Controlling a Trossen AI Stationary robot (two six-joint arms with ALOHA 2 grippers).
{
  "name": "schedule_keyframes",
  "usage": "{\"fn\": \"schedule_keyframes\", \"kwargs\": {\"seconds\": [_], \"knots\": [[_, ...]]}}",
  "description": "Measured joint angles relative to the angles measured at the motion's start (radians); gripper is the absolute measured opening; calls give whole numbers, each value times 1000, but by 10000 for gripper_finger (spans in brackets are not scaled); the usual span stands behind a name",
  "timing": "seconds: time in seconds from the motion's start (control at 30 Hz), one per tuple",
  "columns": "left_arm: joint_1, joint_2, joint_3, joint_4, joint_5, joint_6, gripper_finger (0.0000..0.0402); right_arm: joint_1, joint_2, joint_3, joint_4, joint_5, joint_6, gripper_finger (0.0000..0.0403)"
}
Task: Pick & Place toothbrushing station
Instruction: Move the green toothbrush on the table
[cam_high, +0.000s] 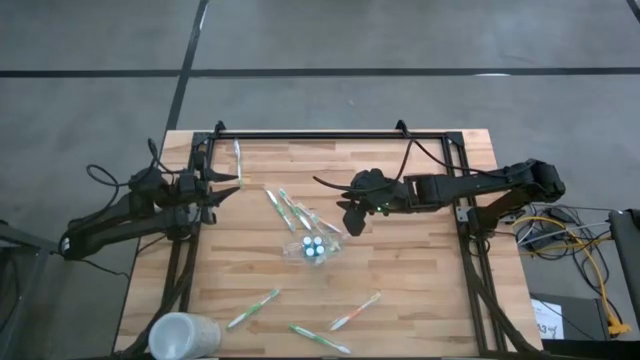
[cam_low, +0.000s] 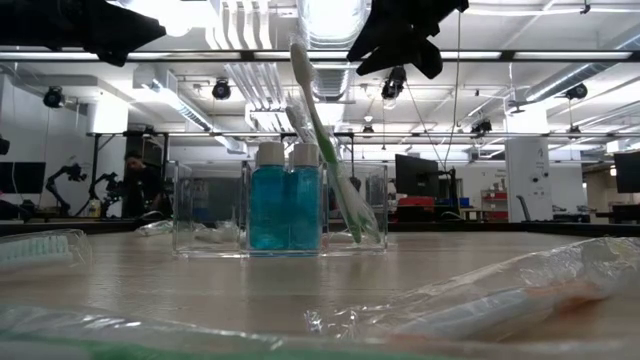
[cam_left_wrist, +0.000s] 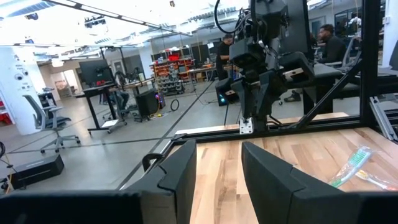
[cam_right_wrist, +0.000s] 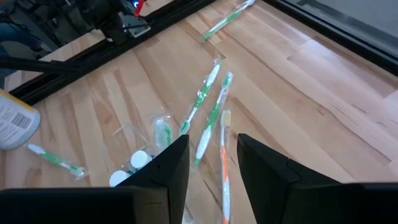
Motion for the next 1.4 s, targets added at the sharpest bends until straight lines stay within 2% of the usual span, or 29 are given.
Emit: {"fn": "schedule_keyframes", "kwargs": {"seconds": [0.3, 0.5, 0.7, 0.8, 1.03, 1.4], "knots": [[0, 0, 0, 0, 0, 0, 133, 0, 0, 0, 0, -55, 3, 113], [0, 0, 0, 0, 0, 0, 133, 1, -1, 0, 2, -212, -7, 103], [0, 0, 0, 0, 0, 0, 133, 23, -37, 0, 107, -178, -71, 96], [0, 0, 0, 0, 0, 0, 133, 39, -87, 0, 173, -183, -125, 92], [0, 0, 0, 0, 0, 0, 133, 78, -278, -41, 178, -186, -190, 89], [0, 0, 0, 0, 0, 0, 133, 91, -629, -295, 248, -182, -188, 92]]}}
